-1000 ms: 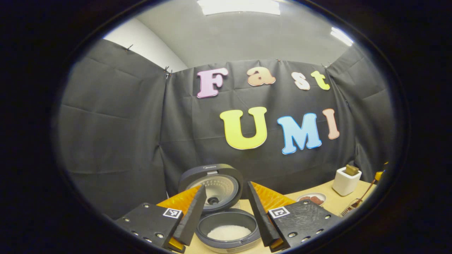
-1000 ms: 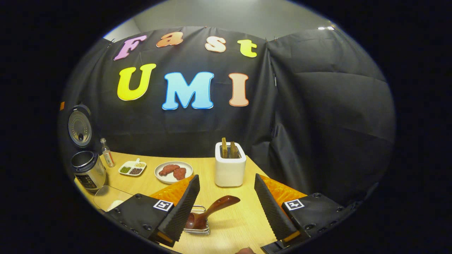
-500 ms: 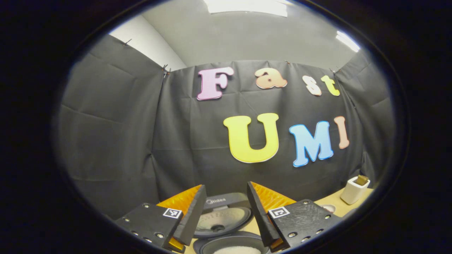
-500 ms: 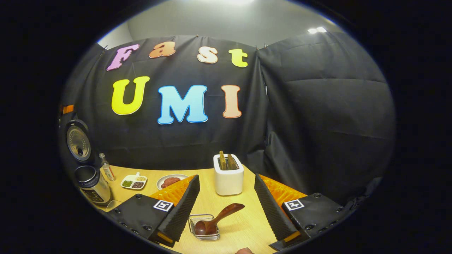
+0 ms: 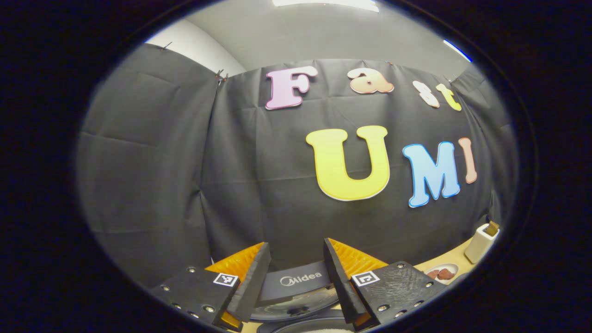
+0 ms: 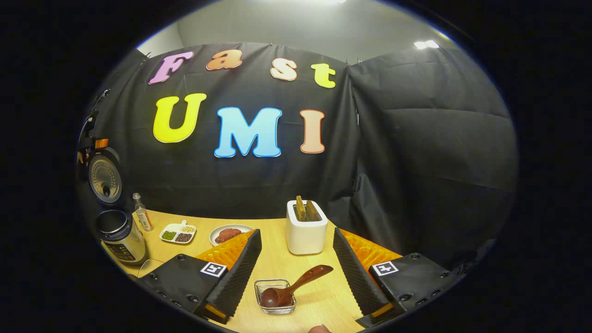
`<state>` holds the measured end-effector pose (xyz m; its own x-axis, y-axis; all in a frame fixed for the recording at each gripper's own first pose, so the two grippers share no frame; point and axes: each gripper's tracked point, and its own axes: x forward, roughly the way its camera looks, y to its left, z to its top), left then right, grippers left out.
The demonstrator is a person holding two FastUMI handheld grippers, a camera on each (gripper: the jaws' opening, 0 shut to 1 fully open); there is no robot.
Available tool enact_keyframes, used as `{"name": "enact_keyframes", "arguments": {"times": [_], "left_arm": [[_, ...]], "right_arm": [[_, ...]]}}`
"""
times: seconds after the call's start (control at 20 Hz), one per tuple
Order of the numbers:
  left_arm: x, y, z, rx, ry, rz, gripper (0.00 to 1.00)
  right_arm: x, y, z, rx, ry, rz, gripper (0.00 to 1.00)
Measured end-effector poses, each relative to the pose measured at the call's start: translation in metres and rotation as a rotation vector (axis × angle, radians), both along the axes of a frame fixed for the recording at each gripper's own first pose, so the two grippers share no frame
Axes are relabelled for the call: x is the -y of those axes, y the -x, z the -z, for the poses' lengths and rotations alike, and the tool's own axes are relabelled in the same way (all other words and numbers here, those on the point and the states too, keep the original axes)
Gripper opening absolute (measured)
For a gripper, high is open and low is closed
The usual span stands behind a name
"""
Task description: Close the left gripper, press the button to open the rice cooker; take a wooden spoon from the chopstick holder with the right hand, scoop a spoonful of rice and pour it into the rice cooker, then put the wooden spoon back into the chopstick holder.
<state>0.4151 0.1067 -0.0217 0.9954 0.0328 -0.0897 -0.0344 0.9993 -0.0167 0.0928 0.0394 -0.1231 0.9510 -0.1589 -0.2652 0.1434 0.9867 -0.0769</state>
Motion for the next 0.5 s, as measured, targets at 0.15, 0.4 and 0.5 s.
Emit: {"name": "enact_keyframes", "arguments": {"times": [0.15, 0.4, 0.5], "left_arm": [[0.006, 0.013, -0.002, 0.005, 0.003, 0.0, 0.77], [0.023, 0.05, 0.004, -0.006, 0.026, 0.011, 0.77], [0.03, 0.068, 0.009, -0.016, 0.036, 0.013, 0.76]], "right_arm": [[-0.007, -0.004, -0.003, 0.015, -0.011, -0.03, 0.96], [-0.009, -0.004, -0.004, 0.019, -0.028, -0.078, 1.0], [-0.007, -0.002, -0.003, 0.015, -0.034, -0.093, 1.0]]}}
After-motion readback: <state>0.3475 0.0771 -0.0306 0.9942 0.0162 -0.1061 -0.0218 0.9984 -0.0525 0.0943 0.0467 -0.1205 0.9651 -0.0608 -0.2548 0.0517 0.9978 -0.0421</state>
